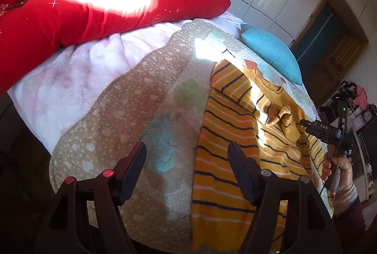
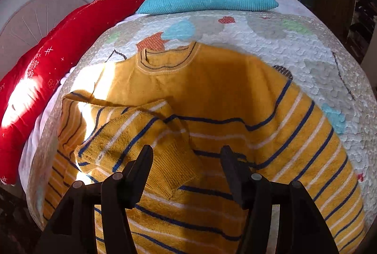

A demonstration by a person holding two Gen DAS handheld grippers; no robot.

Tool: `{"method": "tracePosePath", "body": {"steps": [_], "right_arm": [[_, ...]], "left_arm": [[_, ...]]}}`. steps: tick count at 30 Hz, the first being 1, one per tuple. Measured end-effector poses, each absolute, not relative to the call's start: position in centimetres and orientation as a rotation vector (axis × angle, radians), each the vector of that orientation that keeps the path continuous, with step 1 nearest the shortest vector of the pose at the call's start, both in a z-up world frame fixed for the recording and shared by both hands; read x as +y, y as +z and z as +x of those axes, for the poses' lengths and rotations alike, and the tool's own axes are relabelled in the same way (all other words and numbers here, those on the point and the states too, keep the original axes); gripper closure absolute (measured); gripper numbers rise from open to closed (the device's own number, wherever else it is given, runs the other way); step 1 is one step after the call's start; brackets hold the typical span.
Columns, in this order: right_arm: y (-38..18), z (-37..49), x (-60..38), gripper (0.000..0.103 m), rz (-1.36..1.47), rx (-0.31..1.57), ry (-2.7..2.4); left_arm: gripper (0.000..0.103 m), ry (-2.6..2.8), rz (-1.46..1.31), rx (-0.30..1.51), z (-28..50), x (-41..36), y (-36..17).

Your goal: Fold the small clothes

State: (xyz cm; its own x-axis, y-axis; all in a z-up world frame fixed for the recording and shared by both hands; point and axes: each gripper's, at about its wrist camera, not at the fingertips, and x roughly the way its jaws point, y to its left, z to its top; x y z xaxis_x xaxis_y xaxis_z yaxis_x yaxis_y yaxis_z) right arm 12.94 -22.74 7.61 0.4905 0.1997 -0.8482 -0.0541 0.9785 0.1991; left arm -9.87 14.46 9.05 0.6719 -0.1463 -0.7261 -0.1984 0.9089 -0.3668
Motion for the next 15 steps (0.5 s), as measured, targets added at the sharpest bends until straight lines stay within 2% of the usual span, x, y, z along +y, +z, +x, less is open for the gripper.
{"method": "tracePosePath", "body": {"steps": [1,2,3,11,12,13,15], "right_arm": [[6.7,13.1,-22.3,0.051,0.172,1.069,0.171],[5.7,13.3,-22.0,0.068,0.195,1.09,0.199],[5.0,13.4,-21.6,0.092,0.204,1.113,0.225],[8.3,12.4,-25.7,0.093,0.151,1.043,0.056],[8.0,12.4,-26.5,0.093,0.151,1.059,0.023],[7.4,12.4,-27.3,0.085,0.152,1.082,-0.009],[6.8,11.8,-28.4,0.082,0.154,1.095,-0.038]], "left_arm": [[0.033,0.026,-0.439,0.845,-9.8,14.2,9.0],[0.033,0.02,-0.434,0.848,-9.8,13.9,9.1],[0.033,0.017,-0.427,0.849,-9.8,13.6,9.2],[0.033,0.01,-0.378,0.849,-9.8,12.4,9.5],[0.033,0.006,-0.383,0.854,-9.6,12.3,9.4],[0.033,0.001,-0.386,0.859,-9.5,12.1,9.3],[0.033,-0.008,-0.379,0.867,-9.4,11.5,9.1]]}}
